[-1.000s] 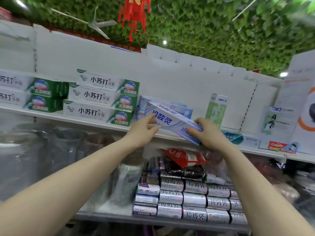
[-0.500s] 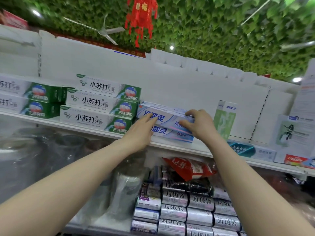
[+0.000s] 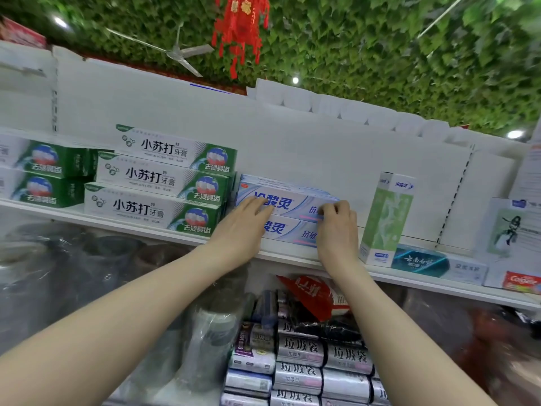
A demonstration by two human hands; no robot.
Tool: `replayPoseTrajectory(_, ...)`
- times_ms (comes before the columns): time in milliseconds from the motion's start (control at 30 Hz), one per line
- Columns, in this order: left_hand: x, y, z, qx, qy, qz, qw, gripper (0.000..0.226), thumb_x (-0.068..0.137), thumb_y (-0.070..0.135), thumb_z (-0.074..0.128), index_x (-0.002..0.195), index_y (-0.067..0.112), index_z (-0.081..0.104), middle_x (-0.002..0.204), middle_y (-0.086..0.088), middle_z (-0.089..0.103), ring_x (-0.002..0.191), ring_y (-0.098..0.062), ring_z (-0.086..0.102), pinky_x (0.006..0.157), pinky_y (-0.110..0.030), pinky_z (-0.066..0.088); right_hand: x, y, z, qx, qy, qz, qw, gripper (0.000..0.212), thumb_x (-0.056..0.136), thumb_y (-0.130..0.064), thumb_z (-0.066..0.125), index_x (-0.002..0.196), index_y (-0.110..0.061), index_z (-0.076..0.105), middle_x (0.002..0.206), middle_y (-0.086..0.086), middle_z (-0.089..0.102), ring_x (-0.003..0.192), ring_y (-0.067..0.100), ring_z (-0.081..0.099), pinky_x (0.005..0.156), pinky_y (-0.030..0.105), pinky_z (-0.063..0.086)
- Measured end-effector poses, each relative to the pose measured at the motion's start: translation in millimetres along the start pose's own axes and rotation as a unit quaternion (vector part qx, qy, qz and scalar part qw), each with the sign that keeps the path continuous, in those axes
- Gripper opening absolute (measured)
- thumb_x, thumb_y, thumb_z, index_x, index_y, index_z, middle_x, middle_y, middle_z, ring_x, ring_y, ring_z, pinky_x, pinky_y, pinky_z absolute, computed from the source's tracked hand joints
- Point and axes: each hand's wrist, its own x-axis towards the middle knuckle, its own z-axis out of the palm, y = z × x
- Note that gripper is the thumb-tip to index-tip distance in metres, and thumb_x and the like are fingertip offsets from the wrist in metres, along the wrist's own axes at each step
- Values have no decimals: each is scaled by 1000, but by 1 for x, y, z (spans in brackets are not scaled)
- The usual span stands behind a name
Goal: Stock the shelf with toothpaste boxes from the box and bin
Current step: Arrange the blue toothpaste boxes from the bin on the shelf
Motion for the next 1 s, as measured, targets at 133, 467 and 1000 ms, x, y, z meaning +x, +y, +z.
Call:
replayPoseTrajectory(133, 6, -2, 5, 0, -46, -17, 999, 57, 102, 27, 40, 153, 12, 20, 161, -8, 13, 148, -24, 11, 120, -38, 16, -1, 4, 9, 5, -42, -16, 999, 47, 88, 6, 46, 132, -7, 52, 134, 13, 45, 112, 32, 43, 83, 36, 38)
replayPoseTrajectory(467, 14, -2, 11, 42, -72, -36, 996, 68, 99, 50, 33, 154, 13, 17, 160, -6, 21, 147, -23, 16, 121, -39, 11, 3, 9, 24, -1, -52, -24, 998, 32, 98, -14, 44, 123, -5, 60, 123, 14, 55, 112, 35, 47, 97, 40, 37)
replayPoseTrajectory(1000, 34, -4, 19, 93, -36, -53, 994, 74, 90, 68, 32, 137, 12, 45, 139, -5, 48, 128, -24, 45, 109, -40, 35, 18, 5, 27, -23, -92, -20, 995, 44, 104, -37, 30, 114, -10, 64, 126, 7, 54, 115, 30, 50, 95, 39, 37)
